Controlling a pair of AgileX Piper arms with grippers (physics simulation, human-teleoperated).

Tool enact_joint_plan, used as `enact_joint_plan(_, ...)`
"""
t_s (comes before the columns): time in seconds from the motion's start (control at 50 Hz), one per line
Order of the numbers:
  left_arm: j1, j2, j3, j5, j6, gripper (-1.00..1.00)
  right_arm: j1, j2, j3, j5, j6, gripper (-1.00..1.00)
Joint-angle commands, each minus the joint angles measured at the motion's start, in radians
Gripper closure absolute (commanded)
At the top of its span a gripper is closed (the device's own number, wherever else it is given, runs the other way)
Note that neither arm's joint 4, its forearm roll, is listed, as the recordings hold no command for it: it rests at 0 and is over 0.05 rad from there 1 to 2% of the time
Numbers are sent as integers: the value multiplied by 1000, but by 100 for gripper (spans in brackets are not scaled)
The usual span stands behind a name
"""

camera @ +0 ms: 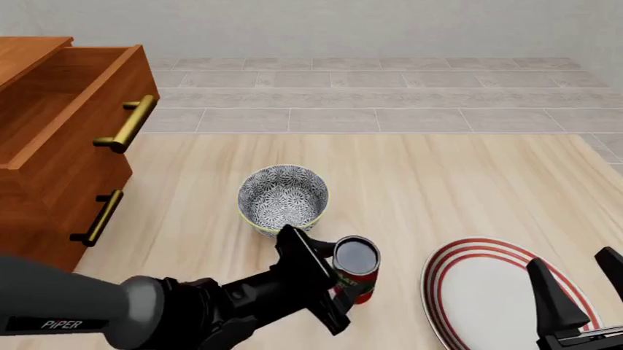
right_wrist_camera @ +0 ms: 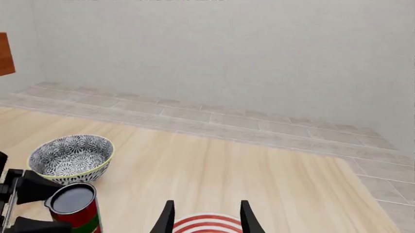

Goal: Put the ketchup in the top drawer of the cabinet.

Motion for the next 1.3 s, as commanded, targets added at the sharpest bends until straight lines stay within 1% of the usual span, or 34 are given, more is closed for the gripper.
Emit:
enact_joint_plan(0.02, 47, -136, 39, 38, 11, 100, -6, -1, 0, -6, 1, -100)
enact_joint_plan(0.24, 57, -266, 84, 75, 26, 100, -9, -1, 0, -2, 4, -100)
enact_joint_plan(0.36, 63, -348, 98, 104, 15, 100, -10, -1, 0, -1, 4, -100)
enact_joint_plan(0.4, 87, -362, 100, 121, 21, 100, -11, -1, 0, -1, 5, -100)
enact_joint_plan(0.42, 92, -378, 102, 131, 11, 100, -11, -1, 0, 0, 5, -100)
enact_joint_plan(0.44, 91, -392, 103, 140, -3, 100, -11, -1, 0, 0, 5, -100)
enact_joint_plan(0.54, 84, -453, 116, 159, -7, 100, -11, -1, 0, -3, 12, -100)
enact_joint_plan(0.58, 64, -482, 125, 155, 18, 100, -12, -1, 0, -4, 13, -100)
enact_joint_plan(0.6, 64, -482, 125, 155, 18, 100, -12, -1, 0, -4, 13, -100)
enact_joint_plan(0.64, 68, -491, 115, 183, 5, 100, -13, -1, 0, -4, 13, -100)
enact_joint_plan(0.68, 45, -521, 124, 181, 34, 100, -13, 0, 0, -3, 12, -100)
enact_joint_plan(0.74, 85, -555, 118, 222, 17, 100, -12, 0, 0, -2, 14, -100)
enact_joint_plan(0.76, 89, -564, 117, 229, 21, 100, -12, 0, 0, -2, 13, -100)
enact_joint_plan(0.9, 87, -656, 130, 280, 16, 100, -11, 0, 0, -1, 13, -100)
enact_joint_plan(0.98, 105, -687, 136, 300, -1, 100, -9, 5, -1, -3, 11, -100)
enact_joint_plan(1.02, 113, -710, 143, 306, 7, 100, -9, 5, -1, -3, 13, -100)
enact_joint_plan(1.1, 138, -751, 138, 349, -5, 100, -17, 5, -1, 4, 15, -100)
enact_joint_plan(1.18, 142, -789, 133, 388, -8, 100, -18, 0, 0, 9, 18, -100)
enact_joint_plan(1.2, 137, -808, 131, 401, -6, 100, -17, 6, -1, 3, 21, -100)
enact_joint_plan(1.22, 122, -828, 137, 395, 29, 100, -17, 6, -1, 4, 20, -100)
enact_joint_plan(1.24, 119, -857, 139, 405, 41, 100, -17, 7, 0, 5, 16, -100)
enact_joint_plan(1.26, 119, -858, 139, 406, 41, 100, -17, 7, 0, 5, 16, -100)
enact_joint_plan(1.3, 144, -880, 125, 445, 10, 100, -18, 7, -1, 5, 18, -100)
